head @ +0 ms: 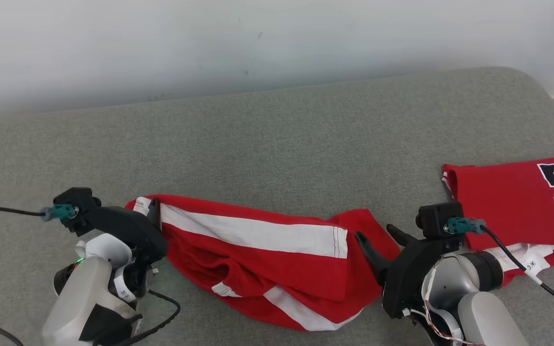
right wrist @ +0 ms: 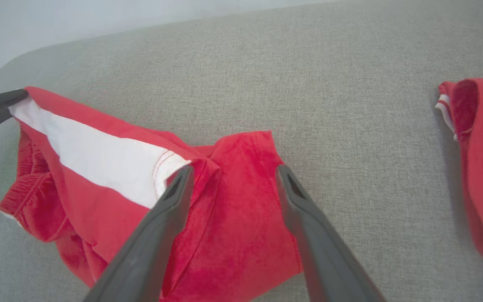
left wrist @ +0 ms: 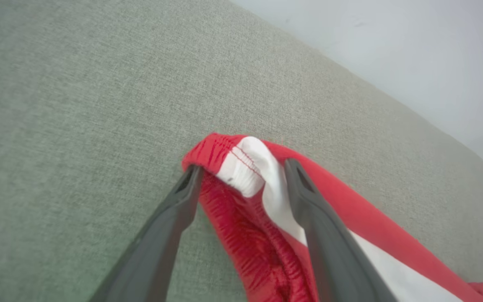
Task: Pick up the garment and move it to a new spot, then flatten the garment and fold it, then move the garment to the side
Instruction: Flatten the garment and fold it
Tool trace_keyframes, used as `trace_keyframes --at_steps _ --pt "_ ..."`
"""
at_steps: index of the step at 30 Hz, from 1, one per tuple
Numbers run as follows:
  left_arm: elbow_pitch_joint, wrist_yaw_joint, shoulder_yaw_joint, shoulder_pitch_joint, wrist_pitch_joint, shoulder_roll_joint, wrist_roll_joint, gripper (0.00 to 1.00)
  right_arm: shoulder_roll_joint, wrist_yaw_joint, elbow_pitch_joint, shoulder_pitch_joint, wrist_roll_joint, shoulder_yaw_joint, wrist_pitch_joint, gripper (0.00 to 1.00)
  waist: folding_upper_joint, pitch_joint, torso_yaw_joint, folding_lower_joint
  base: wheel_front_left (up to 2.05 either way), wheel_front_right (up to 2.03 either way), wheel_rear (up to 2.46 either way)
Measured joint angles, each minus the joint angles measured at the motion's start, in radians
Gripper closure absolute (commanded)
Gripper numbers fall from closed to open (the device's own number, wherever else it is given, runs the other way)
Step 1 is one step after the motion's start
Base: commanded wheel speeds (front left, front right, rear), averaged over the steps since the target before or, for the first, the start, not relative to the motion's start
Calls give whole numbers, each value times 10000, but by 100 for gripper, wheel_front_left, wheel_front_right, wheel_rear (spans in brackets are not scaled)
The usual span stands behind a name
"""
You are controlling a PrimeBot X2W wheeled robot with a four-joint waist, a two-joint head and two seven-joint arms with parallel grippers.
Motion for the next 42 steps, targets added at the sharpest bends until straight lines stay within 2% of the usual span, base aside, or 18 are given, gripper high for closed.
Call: trace_keyframes --at_steps 11,12,14,15,17,18,19,23,26,27,28,29,30,31,32,42 --pt "-71 -596 514 255 -184 -8 -750 0 -2 0 -408 196 75 38 23 0 0 -228 212 -3 0 0 0" --pt "-77 -640 529 255 -201 -10 -765 13 -2 0 -497 195 201 138 61 0 -1 -224 201 -2 0 0 0" --pt "-4 -662 449 255 -222 -8 -777 22 0 0 -694 213 372 458 245 0 -1 -196 142 -2 0 0 0" --pt "46 -648 399 257 -169 -8 -757 22 2 0 -759 235 389 506 286 0 0 -181 117 -3 0 0 0" --pt "174 -571 284 256 -138 4 -642 12 0 0 -848 298 393 606 380 0 0 -136 72 -2 0 0 0" --pt "257 -541 240 255 -111 27 -589 3 0 0 -872 328 391 648 418 0 0 -112 48 -2 0 0 0" --pt "337 -481 238 254 -115 48 -575 0 2 0 -895 343 389 698 426 0 0 -89 17 -2 0 0 0" --pt "575 -303 385 218 -364 98 -627 0 2 0 -1003 340 382 859 499 0 -1 15 -120 -2 0 0 0" --pt "671 -364 502 156 -616 96 -702 3 2 0 -1026 328 378 888 499 0 -1 94 -196 -2 0 0 0" --pt "706 -418 512 131 -654 94 -725 11 2 0 -1026 328 359 890 499 0 -1 110 -217 -2 0 0 0" --pt "746 -485 502 100 -681 90 -725 43 2 0 -1026 328 337 890 500 0 -1 120 -234 -2 0 0 0" --pt "765 -550 512 70 -738 79 -732 56 2 0 -1026 328 336 888 504 0 -1 124 -244 -2 0 0 0" --pt "792 -594 493 35 -821 81 -736 78 0 0 -1028 329 332 882 510 0 -1 121 -249 -2 0 0 0" --pt "828 -652 437 11 -871 90 -719 85 0 0 -1037 331 313 884 520 0 0 115 -251 -2 0 0 0" --pt "853 -690 410 5 -936 86 -709 100 0 0 -1060 335 297 894 550 0 -1 108 -247 -2 0 0 0" --pt "1195 -1016 94 -88 -1141 61 -535 100 0 0 -1559 614 853 1043 1519 0 -1 6 -77 -2 0 0 0"
